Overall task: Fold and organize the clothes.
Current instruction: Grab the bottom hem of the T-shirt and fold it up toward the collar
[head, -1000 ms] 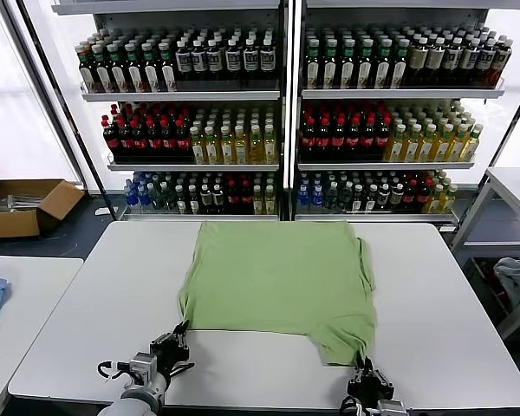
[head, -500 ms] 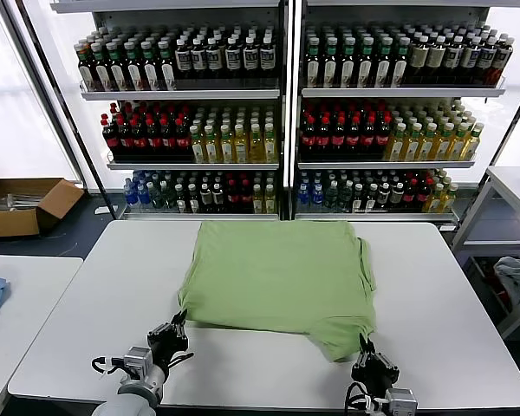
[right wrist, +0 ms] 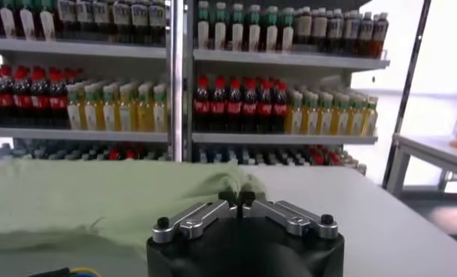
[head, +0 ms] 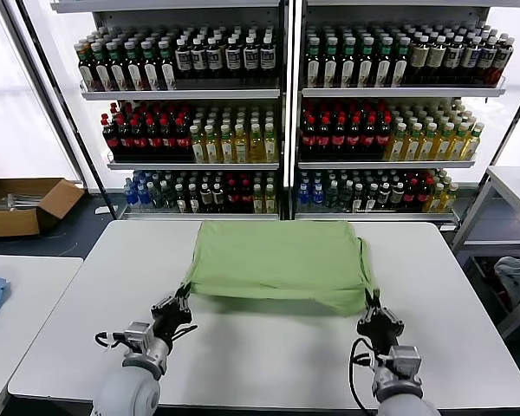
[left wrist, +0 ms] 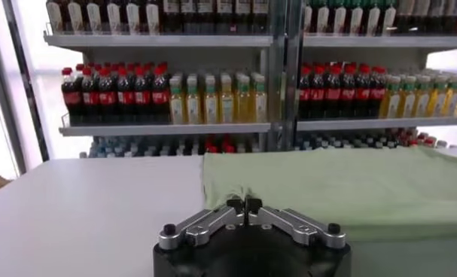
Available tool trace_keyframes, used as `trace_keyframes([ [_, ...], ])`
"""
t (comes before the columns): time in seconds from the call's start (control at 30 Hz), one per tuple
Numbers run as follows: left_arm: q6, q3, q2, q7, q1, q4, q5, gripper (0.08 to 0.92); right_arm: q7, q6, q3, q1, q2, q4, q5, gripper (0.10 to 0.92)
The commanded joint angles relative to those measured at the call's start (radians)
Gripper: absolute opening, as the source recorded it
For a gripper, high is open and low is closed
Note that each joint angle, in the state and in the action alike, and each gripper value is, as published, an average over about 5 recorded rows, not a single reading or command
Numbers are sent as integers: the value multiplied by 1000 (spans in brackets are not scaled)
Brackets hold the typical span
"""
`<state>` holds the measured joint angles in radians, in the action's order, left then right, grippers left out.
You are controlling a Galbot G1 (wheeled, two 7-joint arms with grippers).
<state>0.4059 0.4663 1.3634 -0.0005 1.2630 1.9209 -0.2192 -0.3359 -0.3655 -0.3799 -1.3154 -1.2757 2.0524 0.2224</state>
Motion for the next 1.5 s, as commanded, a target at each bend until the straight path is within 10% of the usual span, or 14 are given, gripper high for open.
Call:
trace_keyframes([
  [0.03, 9, -29, -3, -8, -224, -223, -60, 83, 15, -40, 15, 223, 10, -171, 24, 113],
  [0.97, -57, -106, -12, -13, -407, -461, -28, 85, 31, -93, 125, 489, -38, -515, 37, 115],
  [1.5, 56, -84, -12, -37, -293, -264, 26, 456, -99, -64, 92, 423, -75, -373, 269, 528],
])
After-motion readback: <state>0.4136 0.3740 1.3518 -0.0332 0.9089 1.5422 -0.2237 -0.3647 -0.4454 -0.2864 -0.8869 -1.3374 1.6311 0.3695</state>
